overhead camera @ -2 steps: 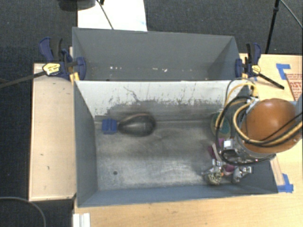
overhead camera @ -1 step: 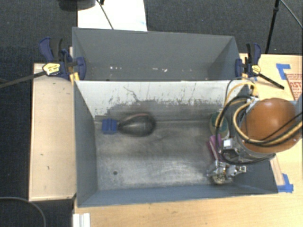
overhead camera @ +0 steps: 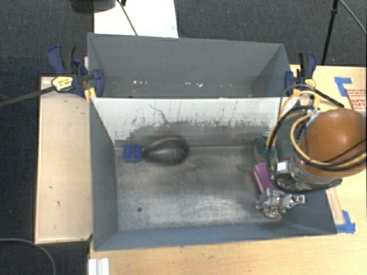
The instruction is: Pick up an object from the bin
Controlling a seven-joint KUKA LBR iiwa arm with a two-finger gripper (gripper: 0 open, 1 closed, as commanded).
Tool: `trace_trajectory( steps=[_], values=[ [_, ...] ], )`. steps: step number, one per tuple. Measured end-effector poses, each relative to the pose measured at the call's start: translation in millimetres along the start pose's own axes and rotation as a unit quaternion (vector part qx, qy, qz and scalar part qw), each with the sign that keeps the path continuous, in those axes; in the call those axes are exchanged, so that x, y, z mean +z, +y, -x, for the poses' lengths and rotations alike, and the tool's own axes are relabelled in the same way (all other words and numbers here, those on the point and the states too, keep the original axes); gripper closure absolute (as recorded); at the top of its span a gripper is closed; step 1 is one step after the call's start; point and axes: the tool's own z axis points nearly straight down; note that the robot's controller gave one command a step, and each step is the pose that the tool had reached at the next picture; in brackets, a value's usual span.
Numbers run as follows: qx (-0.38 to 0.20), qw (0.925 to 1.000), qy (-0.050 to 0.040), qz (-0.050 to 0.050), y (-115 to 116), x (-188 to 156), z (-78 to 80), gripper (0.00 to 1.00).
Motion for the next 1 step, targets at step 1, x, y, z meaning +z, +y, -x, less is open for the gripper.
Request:
trace_trajectory(
  steps=[1],
  values=[
    [0.003,1.0000,0.0001,0.000,-1.1,-37.3,0.9,1.00]
  ],
)
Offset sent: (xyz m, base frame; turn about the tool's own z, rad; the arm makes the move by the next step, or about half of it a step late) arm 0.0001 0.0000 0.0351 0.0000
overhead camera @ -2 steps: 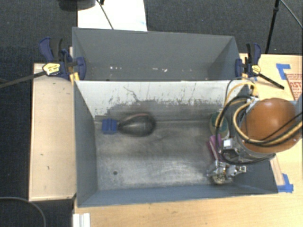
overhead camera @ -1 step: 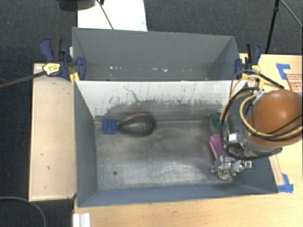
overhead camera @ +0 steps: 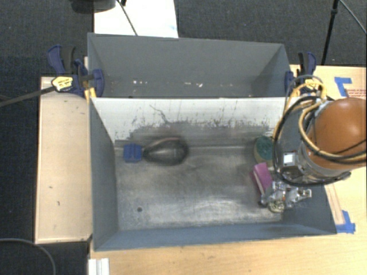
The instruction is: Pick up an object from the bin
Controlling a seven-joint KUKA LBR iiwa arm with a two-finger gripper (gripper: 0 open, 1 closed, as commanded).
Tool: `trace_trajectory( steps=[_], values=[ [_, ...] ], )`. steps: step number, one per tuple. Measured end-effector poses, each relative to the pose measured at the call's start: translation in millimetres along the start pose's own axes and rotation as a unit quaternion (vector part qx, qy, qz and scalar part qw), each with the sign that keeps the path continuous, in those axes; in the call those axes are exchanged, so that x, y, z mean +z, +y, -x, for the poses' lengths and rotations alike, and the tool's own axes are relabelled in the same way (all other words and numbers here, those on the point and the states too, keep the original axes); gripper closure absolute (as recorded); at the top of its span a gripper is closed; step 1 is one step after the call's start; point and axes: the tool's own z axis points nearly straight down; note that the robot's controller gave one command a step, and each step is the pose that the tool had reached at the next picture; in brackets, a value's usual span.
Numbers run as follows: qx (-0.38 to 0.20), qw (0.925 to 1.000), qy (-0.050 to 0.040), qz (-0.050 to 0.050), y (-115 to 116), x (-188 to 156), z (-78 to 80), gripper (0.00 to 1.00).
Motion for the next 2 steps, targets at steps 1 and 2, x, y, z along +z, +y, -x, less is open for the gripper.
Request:
trace_trajectory(
  steps=[1,2],
  values=[
    [0.004,1.0000,-0.0006,0.001,0,-1,0.6,1.00],
    [0.007,1.0000,-0.0001,0.000,-2,-37,1.6,1.00]
  ],
)
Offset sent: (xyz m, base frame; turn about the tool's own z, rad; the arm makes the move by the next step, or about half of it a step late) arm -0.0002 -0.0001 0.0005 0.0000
